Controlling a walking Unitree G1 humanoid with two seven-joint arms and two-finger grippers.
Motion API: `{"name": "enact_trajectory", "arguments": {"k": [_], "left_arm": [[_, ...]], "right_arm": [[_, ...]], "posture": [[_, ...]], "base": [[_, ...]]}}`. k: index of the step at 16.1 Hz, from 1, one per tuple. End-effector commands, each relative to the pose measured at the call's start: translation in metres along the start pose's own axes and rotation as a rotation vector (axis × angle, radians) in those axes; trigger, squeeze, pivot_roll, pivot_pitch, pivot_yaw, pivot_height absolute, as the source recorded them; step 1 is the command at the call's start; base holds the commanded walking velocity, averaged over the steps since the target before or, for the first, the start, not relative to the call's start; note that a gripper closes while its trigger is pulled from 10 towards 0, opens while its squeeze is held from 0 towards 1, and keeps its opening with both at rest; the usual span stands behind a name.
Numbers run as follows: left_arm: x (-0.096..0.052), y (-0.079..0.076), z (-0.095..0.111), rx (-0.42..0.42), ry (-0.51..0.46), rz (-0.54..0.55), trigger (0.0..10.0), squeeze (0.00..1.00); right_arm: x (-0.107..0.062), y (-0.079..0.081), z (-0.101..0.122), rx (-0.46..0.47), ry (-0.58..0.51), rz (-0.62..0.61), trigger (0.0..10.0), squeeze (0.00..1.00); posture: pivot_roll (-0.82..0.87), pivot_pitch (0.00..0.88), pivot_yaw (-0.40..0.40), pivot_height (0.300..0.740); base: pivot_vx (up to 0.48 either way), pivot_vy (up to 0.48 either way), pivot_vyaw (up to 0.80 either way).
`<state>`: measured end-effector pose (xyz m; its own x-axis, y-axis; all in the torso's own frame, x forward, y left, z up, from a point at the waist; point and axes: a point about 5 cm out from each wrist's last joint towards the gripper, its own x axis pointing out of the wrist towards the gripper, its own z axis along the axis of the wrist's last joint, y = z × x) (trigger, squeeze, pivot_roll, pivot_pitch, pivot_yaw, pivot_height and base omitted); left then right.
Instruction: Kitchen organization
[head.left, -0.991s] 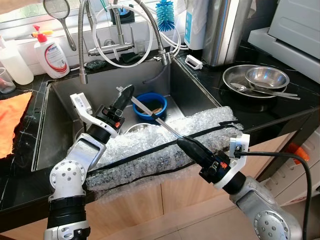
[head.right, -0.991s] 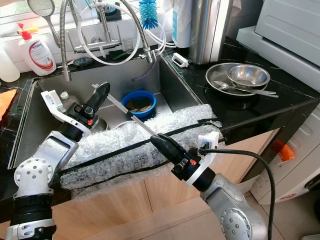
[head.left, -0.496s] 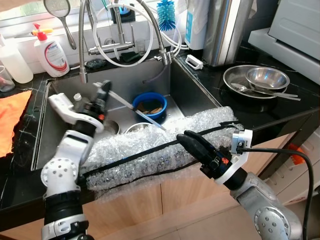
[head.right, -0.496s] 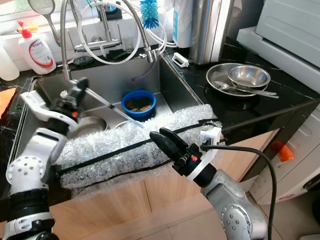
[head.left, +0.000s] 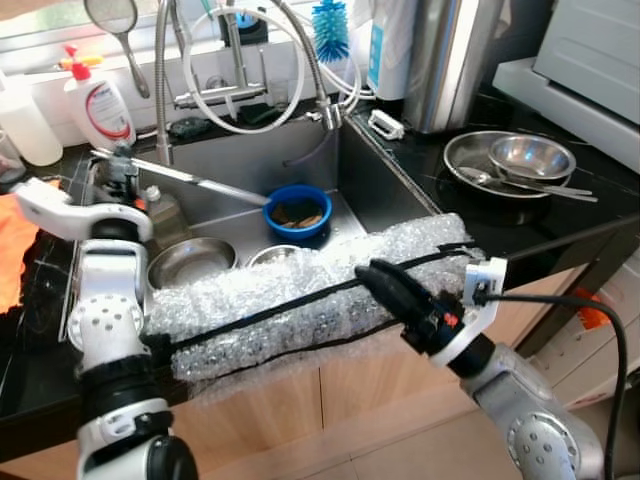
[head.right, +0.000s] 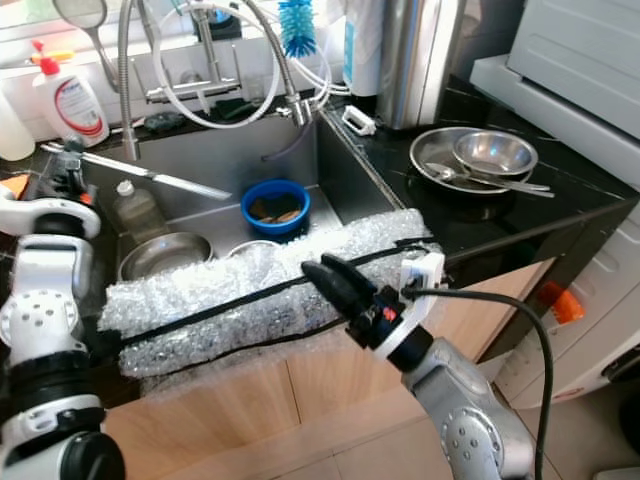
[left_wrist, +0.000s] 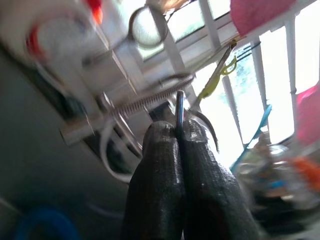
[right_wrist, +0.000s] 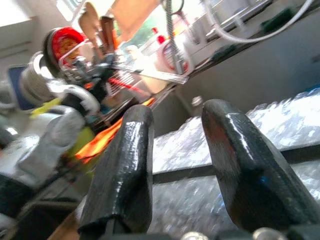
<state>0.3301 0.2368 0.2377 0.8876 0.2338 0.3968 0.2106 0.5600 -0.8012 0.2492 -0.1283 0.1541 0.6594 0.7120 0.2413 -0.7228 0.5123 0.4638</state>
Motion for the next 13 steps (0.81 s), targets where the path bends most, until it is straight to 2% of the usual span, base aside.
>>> {"name": "enact_trajectory", "arguments": {"k": [1,2,3,5,6,7,8,10,13], "left_arm": [[0.004,-0.014,0.005,0.094,-0.029,-0.053,10.0,0.0],[0.004,-0.012,0.002,0.237,-0.031,-0.047,10.0,0.0],[0.003,-0.01,0.001,0.289,-0.03,-0.043,10.0,0.0],[-0.001,-0.007,-0.01,0.556,0.009,-0.091,10.0,0.0],[-0.004,-0.005,-0.019,0.693,0.041,-0.123,10.0,0.0],[-0.008,-0.002,-0.025,0.775,0.066,-0.148,10.0,0.0],[-0.012,0.002,-0.031,0.809,0.09,-0.152,10.0,0.0],[-0.022,0.01,-0.044,1.023,0.139,-0.226,10.0,0.0],[-0.027,0.023,-0.047,1.095,0.168,-0.222,10.0,0.0]], "right_arm": [[0.004,0.001,0.006,-0.038,-0.016,-0.013,10.0,0.0],[0.009,-0.003,0.011,-0.1,-0.017,-0.078,10.0,0.0],[0.01,-0.002,0.013,-0.118,-0.027,-0.091,10.0,0.0],[0.017,-0.004,0.029,-0.278,-0.069,-0.209,10.0,0.0],[0.02,-0.007,0.038,-0.389,-0.099,-0.301,10.0,0.0],[0.022,-0.008,0.042,-0.461,-0.117,-0.354,10.0,0.0],[0.023,-0.01,0.045,-0.526,-0.139,-0.42,10.0,0.0],[0.021,-0.016,0.048,-0.569,-0.186,-0.523,10.0,0.0],[0.015,-0.025,0.046,-0.608,-0.19,-0.611,10.0,0.0]], "posture": [[-0.16,0.0,0.077,0.74],[-0.16,0.0,0.081,0.74],[-0.16,0.0,0.084,0.74],[-0.17,0.0,0.085,0.74],[-0.17,0.0,0.091,0.74],[-0.17,0.0,0.094,0.74],[-0.18,0.0,0.098,0.74],[-0.17,0.0,0.1,0.74],[-0.17,0.0,0.108,0.74]], "base": [[0.0,0.0,0.0],[0.0,0.0,0.0],[0.0,0.0,0.0],[0.0,0.0,0.0],[0.0,0.0,0.0],[0.0,0.0,0.0],[0.0,0.0,0.0],[0.0,0.0,0.0],[0.0,0.0,0.0]]}}
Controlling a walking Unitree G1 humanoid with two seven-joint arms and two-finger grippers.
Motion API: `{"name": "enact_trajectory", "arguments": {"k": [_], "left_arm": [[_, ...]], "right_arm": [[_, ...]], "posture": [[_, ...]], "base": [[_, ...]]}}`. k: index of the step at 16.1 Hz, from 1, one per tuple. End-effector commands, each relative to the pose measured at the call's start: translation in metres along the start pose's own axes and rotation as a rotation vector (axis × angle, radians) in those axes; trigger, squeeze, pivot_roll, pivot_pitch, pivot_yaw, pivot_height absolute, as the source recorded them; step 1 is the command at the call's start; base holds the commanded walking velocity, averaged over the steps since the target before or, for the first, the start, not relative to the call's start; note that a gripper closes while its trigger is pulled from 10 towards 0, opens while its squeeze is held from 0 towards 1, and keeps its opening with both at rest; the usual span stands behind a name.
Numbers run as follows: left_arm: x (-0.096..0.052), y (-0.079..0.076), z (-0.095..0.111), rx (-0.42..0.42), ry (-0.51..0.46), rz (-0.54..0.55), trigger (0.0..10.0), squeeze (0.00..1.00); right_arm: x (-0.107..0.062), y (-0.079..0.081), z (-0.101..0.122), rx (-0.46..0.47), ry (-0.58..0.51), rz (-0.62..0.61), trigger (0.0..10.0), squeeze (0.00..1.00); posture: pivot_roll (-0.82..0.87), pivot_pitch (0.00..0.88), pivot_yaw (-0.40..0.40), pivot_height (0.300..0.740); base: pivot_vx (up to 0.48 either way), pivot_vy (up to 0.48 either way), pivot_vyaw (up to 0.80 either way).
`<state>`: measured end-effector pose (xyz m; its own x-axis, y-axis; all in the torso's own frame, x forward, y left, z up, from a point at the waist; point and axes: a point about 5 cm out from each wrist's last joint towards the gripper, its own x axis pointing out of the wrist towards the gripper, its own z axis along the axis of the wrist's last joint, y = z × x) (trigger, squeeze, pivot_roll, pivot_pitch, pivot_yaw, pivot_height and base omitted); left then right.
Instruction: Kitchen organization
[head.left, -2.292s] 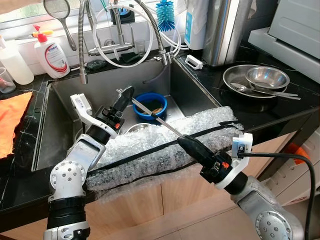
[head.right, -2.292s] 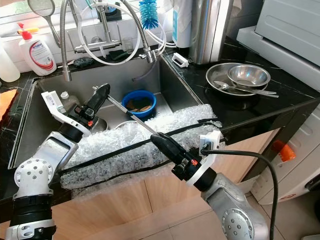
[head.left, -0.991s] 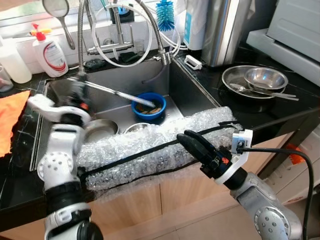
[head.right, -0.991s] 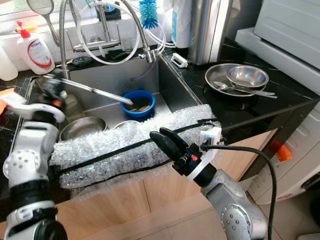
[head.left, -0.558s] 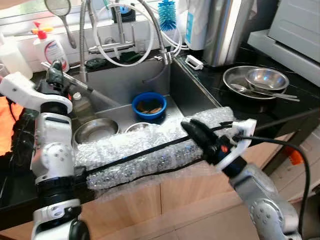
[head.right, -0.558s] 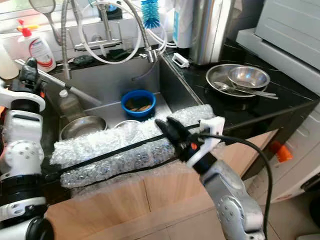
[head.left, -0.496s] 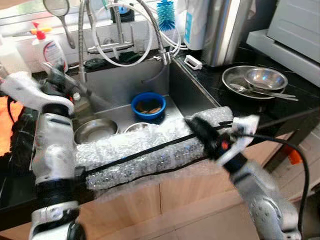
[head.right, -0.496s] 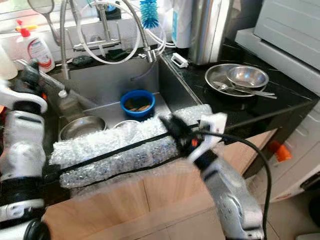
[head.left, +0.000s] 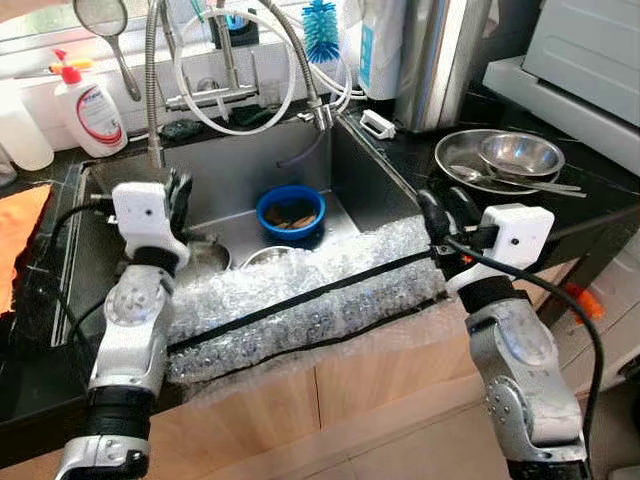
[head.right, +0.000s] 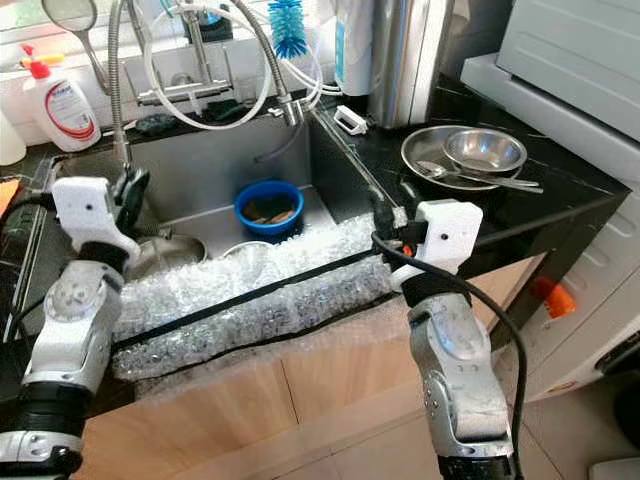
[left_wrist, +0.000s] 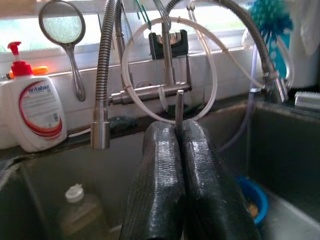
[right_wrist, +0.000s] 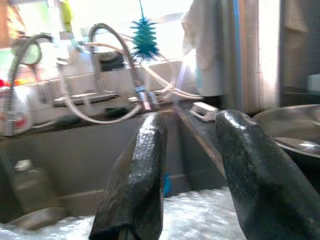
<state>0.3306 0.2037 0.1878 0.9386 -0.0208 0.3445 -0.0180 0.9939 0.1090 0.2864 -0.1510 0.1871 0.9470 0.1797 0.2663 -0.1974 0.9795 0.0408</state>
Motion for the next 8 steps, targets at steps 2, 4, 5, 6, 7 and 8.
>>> {"name": "enact_trajectory", "arguments": {"k": [2,4,5,6,7,8], "left_arm": [[-0.003,0.005,-0.007,0.035,0.027,0.0,10.0,0.0],[-0.004,0.008,-0.018,-0.009,0.114,0.011,10.0,0.0],[-0.004,0.008,-0.02,-0.02,0.127,0.015,10.0,0.0],[-0.003,0.008,-0.021,-0.032,0.137,0.019,10.0,0.0],[-0.002,0.008,-0.023,-0.046,0.151,0.022,10.0,0.0],[-0.002,0.007,-0.025,-0.042,0.167,0.011,10.0,0.0]], "right_arm": [[-0.004,-0.004,-0.008,-0.027,0.019,-0.05,10.0,0.0],[-0.005,-0.002,-0.014,-0.017,0.035,-0.061,10.0,0.0],[-0.005,-0.002,-0.014,-0.019,0.038,-0.063,10.0,0.0],[-0.004,-0.001,-0.015,-0.021,0.04,-0.064,10.0,0.0],[-0.003,-0.001,-0.016,-0.025,0.041,-0.07,10.0,0.0],[-0.003,-0.003,-0.017,-0.039,0.05,-0.085,10.0,0.0]], "posture": [[-0.16,0.0,0.113,0.74],[-0.16,0.0,0.122,0.74],[-0.16,0.0,0.127,0.74],[-0.17,0.0,0.129,0.74],[-0.17,0.0,0.131,0.74],[-0.16,0.0,0.133,0.74]], "base": [[0.0,0.0,0.0],[0.0,0.0,0.0],[0.0,0.0,0.0],[0.0,0.0,0.0],[0.0,0.0,0.0],[0.0,0.0,0.0]]}}
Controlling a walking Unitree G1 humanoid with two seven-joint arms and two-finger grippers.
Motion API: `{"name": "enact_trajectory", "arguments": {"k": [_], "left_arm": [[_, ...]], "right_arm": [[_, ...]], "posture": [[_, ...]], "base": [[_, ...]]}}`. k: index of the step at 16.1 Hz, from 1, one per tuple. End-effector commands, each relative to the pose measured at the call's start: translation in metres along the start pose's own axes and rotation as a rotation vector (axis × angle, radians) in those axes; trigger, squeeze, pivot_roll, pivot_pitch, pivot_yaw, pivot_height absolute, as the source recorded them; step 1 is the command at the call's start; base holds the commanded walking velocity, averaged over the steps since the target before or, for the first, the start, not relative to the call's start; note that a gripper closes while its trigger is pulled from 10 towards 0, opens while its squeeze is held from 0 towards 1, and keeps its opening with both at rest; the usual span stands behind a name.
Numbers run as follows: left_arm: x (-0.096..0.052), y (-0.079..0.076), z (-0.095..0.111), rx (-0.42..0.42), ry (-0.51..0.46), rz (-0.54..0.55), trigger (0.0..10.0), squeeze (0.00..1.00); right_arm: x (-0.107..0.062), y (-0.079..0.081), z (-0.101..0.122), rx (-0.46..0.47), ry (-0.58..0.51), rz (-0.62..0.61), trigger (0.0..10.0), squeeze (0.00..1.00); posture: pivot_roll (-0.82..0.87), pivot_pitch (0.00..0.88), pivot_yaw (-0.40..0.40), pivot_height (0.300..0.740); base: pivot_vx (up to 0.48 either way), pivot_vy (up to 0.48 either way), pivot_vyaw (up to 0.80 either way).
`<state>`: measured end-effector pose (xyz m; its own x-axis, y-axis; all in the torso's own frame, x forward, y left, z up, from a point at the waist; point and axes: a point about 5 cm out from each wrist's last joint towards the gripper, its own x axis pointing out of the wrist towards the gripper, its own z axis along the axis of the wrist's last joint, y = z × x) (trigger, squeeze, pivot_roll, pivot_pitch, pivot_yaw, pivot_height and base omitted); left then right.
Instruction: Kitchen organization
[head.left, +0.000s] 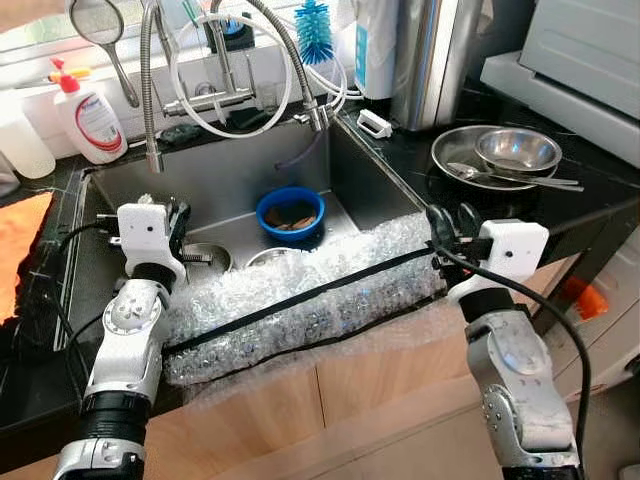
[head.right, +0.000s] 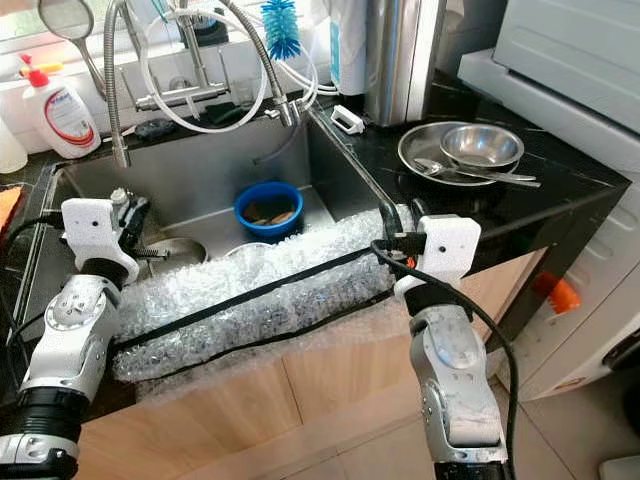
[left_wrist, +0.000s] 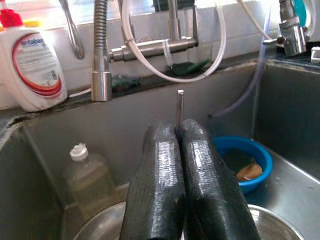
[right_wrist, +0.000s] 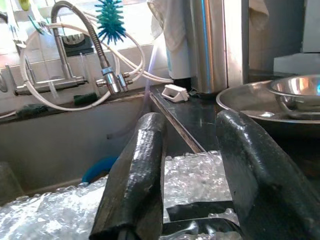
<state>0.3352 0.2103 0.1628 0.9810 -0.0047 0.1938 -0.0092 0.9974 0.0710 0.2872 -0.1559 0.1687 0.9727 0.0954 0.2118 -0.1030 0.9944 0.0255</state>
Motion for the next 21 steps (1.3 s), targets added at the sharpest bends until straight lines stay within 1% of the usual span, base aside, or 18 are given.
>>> {"name": "enact_trajectory", "arguments": {"k": [1,2,3,4,11,13,14,15,16,17,18,19,20,21], "left_arm": [[0.002,0.001,-0.005,0.016,0.04,-0.005,10.0,0.13],[0.001,0.0,-0.006,0.009,0.049,-0.007,10.0,0.43],[0.0,-0.001,-0.007,0.004,0.053,-0.012,10.0,1.0],[0.0,-0.003,-0.006,-0.011,0.05,-0.014,10.0,1.0],[0.001,-0.008,-0.003,-0.01,0.031,-0.027,10.0,1.0],[0.001,-0.009,0.003,-0.004,-0.003,-0.029,10.0,1.0],[0.001,-0.009,0.007,0.019,-0.03,-0.028,10.0,0.0],[0.001,-0.008,0.015,0.045,-0.079,-0.022,10.0,0.0],[0.0,-0.006,0.021,0.051,-0.11,-0.015,10.0,0.0],[-0.001,-0.003,0.033,0.084,-0.175,-0.008,10.0,0.0],[-0.002,-0.003,0.036,0.094,-0.188,-0.007,10.0,0.0],[-0.005,-0.002,0.042,0.129,-0.218,-0.017,10.0,0.0],[-0.008,-0.002,0.042,0.159,-0.221,-0.031,10.0,0.0],[-0.014,0.001,0.035,0.165,-0.198,-0.027,10.0,0.0]], "right_arm": [[0.002,0.0,-0.002,-0.005,0.011,-0.017,10.0,0.0],[0.002,-0.001,-0.003,-0.008,0.016,-0.022,10.0,0.0],[0.002,-0.001,-0.004,-0.009,0.017,-0.023,10.0,0.0],[0.001,-0.003,-0.003,-0.013,0.017,-0.025,10.0,0.0],[0.005,-0.006,0.0,-0.021,0.004,-0.049,10.0,0.0],[0.005,-0.007,0.002,-0.024,-0.006,-0.056,10.0,0.0],[0.005,-0.008,0.003,-0.032,-0.012,-0.065,10.0,0.0],[0.005,-0.01,0.005,-0.041,-0.022,-0.077,10.0,0.0],[0.005,-0.011,0.006,-0.042,-0.028,-0.085,10.0,0.0],[0.005,-0.013,0.009,-0.045,-0.043,-0.095,10.0,0.0],[0.005,-0.013,0.009,-0.045,-0.047,-0.097,10.0,0.0],[0.004,-0.015,0.012,-0.048,-0.066,-0.114,10.0,0.0],[0.003,-0.017,0.015,-0.053,-0.08,-0.128,10.0,0.0],[0.001,-0.02,0.016,-0.058,-0.087,-0.137,10.0,0.0]], "posture": [[-0.16,0.0,0.134,0.74],[-0.16,0.0,0.136,0.74],[-0.16,0.0,0.136,0.74],[-0.16,0.0,0.132,0.74],[-0.17,0.0,0.132,0.74],[-0.17,0.0,0.129,0.74],[-0.17,0.0,0.129,0.74],[-0.17,0.0,0.128,0.74],[-0.17,0.0,0.128,0.74],[-0.16,0.0,0.126,0.74],[-0.16,0.0,0.126,0.74],[-0.16,0.0,0.123,0.74],[-0.16,0.0,0.124,0.74],[-0.17,0.0,0.126,0.74]], "base": [[0.0,0.0,0.0],[0.0,0.0,0.0],[0.0,0.0,0.0],[0.0,0.0,0.0],[0.0,0.0,0.0],[0.0,0.0,0.0],[0.0,0.0,0.0],[0.0,0.0,0.0],[0.0,0.0,0.0],[0.0,0.0,0.0],[0.0,0.0,0.0],[0.0,0.0,0.0],[0.0,0.0,0.0],[0.0,0.0,0.0]]}}
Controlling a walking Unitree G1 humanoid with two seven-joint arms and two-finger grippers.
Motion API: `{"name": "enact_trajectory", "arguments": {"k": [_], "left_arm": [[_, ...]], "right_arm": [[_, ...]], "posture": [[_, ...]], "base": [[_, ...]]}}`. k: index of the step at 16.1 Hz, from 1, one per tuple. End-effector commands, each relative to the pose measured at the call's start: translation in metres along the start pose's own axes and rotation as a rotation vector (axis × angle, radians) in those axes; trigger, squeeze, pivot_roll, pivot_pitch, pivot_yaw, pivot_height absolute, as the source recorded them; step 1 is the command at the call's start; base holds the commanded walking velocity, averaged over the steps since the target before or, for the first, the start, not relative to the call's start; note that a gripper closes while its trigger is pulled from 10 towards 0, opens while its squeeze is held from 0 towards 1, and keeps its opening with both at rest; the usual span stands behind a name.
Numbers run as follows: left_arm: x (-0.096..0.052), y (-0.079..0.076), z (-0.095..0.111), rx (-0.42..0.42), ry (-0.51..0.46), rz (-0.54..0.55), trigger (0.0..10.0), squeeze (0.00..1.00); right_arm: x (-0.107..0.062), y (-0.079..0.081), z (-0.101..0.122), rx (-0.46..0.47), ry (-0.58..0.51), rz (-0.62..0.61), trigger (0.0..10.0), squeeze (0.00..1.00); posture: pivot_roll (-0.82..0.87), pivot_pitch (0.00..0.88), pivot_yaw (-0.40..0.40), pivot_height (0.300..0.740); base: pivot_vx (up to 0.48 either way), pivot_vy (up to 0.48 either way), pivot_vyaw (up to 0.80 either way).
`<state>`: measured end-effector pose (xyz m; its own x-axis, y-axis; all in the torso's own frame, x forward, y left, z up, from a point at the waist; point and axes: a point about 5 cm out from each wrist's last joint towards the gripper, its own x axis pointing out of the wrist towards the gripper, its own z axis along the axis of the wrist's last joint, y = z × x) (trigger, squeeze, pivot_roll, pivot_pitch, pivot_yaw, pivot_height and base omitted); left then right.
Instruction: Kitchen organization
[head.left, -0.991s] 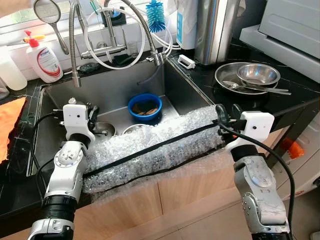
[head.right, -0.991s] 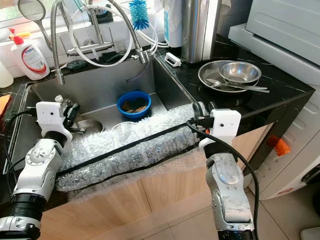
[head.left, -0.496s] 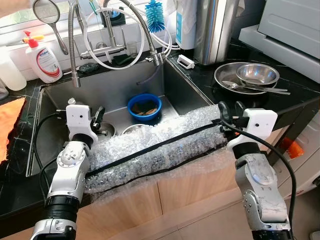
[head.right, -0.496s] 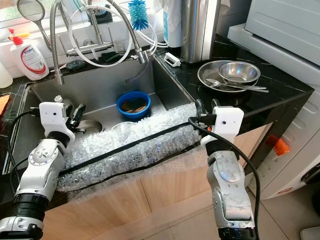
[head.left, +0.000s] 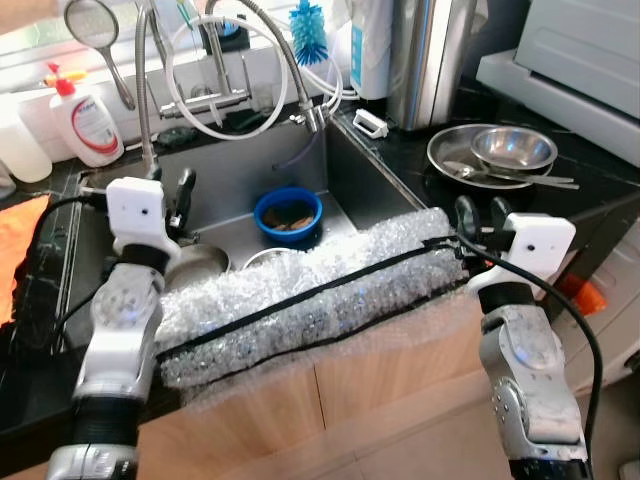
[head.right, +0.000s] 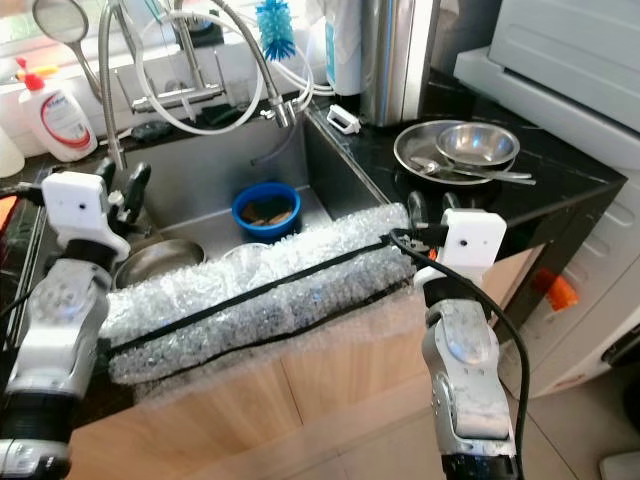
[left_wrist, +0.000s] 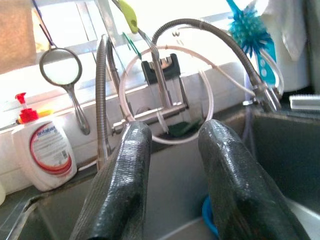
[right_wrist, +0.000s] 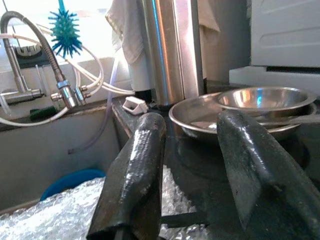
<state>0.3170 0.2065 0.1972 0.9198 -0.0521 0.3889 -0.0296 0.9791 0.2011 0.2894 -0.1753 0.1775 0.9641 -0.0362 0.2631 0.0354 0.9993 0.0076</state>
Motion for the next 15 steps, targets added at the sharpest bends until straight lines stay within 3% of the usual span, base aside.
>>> {"name": "enact_trajectory", "arguments": {"k": [1,4,15], "left_arm": [[-0.007,0.005,-0.005,0.021,0.025,0.006,10.0,0.0],[-0.017,0.01,-0.005,-0.007,0.026,0.046,10.0,0.0],[-0.012,0.0,-0.006,-0.031,0.034,0.057,10.0,0.0]], "right_arm": [[-0.002,-0.003,0.008,-0.009,-0.036,-0.014,10.0,0.0],[-0.011,-0.017,0.007,-0.022,-0.028,-0.059,10.0,0.0],[-0.002,-0.014,0.009,-0.028,-0.022,-0.05,10.0,0.0]], "posture": [[-0.18,0.0,0.127,0.74],[-0.17,0.0,0.112,0.74],[-0.17,0.0,0.082,0.74]], "base": [[0.0,0.0,0.0],[0.0,0.0,0.0],[0.0,0.0,0.0]]}}
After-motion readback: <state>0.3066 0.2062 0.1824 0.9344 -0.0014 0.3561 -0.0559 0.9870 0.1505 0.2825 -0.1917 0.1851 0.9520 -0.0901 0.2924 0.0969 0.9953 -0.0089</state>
